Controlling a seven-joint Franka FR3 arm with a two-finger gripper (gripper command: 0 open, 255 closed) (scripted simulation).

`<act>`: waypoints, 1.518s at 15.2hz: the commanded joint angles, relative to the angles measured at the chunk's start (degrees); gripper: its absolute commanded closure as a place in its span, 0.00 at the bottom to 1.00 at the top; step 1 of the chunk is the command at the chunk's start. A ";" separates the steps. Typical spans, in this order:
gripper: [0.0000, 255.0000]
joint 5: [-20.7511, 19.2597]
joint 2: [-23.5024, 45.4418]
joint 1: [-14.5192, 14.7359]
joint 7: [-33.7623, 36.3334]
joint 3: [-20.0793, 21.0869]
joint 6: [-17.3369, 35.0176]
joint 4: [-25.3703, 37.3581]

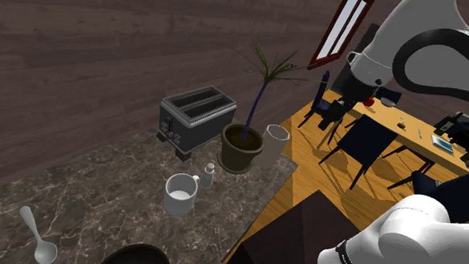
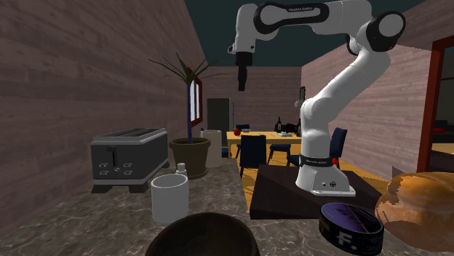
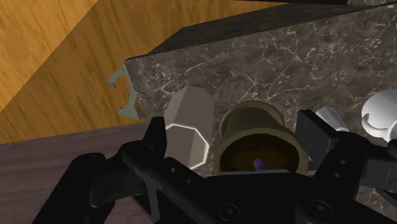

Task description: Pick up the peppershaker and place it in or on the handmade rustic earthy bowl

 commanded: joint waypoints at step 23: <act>0.00 -1.30 37.41 4.58 15.97 16.78 31.02 4.14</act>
